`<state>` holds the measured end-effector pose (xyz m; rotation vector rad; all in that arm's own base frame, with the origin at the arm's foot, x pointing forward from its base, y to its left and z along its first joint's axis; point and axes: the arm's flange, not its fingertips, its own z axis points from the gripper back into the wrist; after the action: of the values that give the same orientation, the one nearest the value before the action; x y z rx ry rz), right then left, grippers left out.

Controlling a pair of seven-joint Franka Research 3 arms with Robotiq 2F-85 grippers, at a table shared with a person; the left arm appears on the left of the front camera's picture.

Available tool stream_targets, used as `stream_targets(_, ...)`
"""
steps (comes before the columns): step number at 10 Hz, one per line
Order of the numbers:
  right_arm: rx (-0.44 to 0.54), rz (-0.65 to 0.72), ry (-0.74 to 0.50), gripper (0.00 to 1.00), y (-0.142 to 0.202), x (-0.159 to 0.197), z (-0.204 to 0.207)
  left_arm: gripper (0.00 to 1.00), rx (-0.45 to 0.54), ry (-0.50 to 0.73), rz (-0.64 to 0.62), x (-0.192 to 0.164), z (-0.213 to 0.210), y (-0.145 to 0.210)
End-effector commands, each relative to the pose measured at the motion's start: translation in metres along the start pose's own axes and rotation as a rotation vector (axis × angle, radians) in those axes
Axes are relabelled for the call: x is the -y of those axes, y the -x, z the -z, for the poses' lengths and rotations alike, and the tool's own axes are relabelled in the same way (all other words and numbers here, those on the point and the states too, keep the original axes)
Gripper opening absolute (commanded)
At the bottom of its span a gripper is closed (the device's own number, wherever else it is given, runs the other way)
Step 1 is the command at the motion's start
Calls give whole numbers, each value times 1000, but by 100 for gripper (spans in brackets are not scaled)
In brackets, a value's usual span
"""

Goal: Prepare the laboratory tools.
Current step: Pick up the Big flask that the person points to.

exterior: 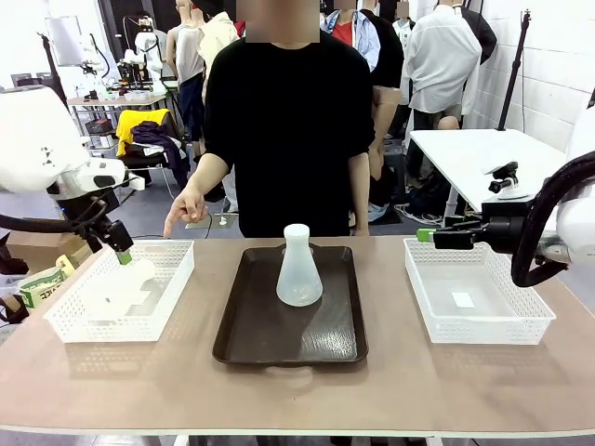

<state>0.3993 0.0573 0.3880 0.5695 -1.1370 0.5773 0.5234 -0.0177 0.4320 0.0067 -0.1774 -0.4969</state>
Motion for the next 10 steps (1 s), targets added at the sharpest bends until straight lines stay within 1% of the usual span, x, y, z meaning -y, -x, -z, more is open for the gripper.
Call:
stream_targets(1, 5, 9, -5, 100, 1, 0, 1, 100, 3, 22, -33, -13, 14, -15)
stream_targets(3, 5, 9, -5, 100, 1, 0, 1, 100, 26, -33, -49, -17, 34, -25)
stream_targets(6, 5, 9, -5, 100, 1, 0, 1, 100, -4, -23, -56, -20, 60, -49)
stream_targets(10, 5, 9, -5, 100, 1, 0, 1, 100, -43, -28, -96, -31, 88, -67)
